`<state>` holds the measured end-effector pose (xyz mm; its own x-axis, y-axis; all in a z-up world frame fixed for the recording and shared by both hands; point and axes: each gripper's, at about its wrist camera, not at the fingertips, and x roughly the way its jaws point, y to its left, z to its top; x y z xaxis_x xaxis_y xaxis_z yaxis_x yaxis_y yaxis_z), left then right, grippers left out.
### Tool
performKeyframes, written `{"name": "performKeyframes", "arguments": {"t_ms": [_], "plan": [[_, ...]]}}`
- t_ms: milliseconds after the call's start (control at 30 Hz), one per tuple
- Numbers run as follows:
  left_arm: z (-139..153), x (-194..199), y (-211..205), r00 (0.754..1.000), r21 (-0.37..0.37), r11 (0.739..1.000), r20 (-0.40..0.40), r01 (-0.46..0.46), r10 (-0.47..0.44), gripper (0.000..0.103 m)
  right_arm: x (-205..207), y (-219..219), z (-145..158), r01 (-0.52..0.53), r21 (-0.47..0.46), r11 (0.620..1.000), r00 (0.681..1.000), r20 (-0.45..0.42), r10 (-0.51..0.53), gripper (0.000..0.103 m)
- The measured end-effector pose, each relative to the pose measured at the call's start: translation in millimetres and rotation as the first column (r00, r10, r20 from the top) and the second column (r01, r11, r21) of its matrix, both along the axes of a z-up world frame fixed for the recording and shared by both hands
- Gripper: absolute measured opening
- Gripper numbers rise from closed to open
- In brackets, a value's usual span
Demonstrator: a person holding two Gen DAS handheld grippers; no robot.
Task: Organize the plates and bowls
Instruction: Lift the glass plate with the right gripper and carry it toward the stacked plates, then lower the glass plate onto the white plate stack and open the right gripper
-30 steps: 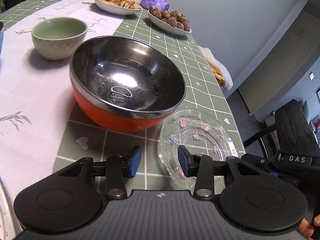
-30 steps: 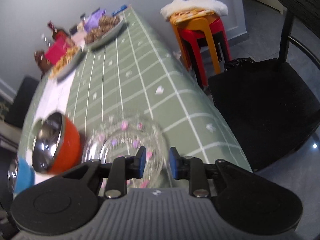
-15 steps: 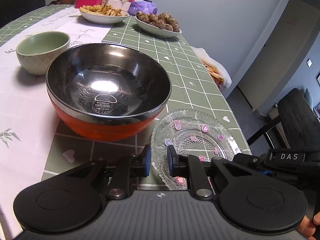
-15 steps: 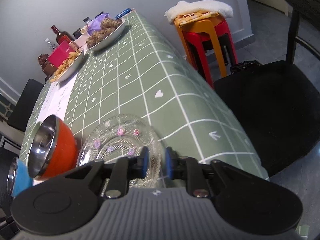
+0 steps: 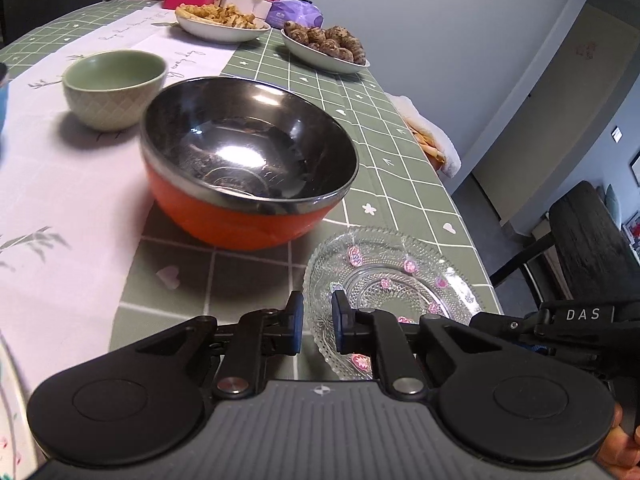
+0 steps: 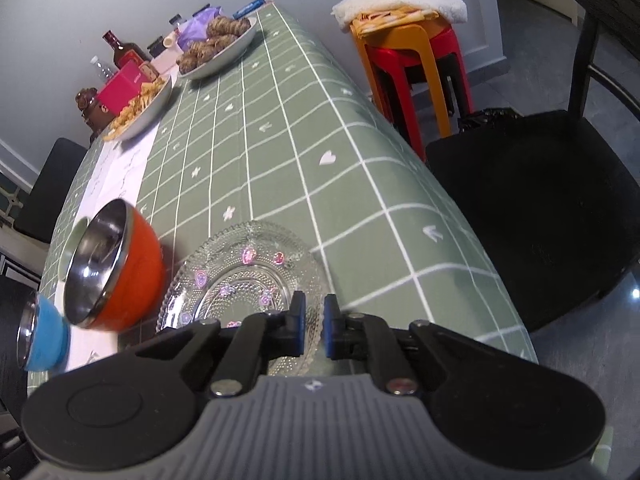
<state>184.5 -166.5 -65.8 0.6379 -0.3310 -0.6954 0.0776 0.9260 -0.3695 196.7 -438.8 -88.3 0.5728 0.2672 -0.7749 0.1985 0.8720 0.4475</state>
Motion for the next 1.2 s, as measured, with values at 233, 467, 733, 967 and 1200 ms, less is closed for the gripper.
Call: {"name": "performKeyframes", "arguments": {"t_ms": [233, 467, 733, 967, 1200], "plan": [[13, -23, 24, 1.0, -0.037, 0.999, 0.003, -0.013, 0.013, 0.013, -27, 9, 8, -0.027, 0.062, 0.998, 0.998, -0.046, 0.029, 0.006], [28, -55, 53, 0.998, -0.082, 0.995, 0.019, -0.064, 0.066, 0.013, -56, 34, 27, -0.082, 0.053, 0.995, 0.996, -0.018, 0.083, 0.006], [44, -85, 100, 0.991, -0.129, 0.985, 0.05, -0.118, 0.125, 0.013, -78, 74, 50, -0.141, 0.053, 0.989, 0.988, 0.072, 0.137, 0.005], [68, -108, 152, 0.974, -0.123, 0.977, 0.118, -0.177, 0.191, 0.013, -88, 126, 63, -0.217, 0.082, 0.973, 0.967, 0.151, 0.203, 0.005], [74, -135, 204, 0.956, -0.129, 0.963, 0.145, -0.237, 0.255, 0.013, -92, 175, 57, -0.3, 0.151, 0.942, 0.946, 0.173, 0.274, 0.005]]}}
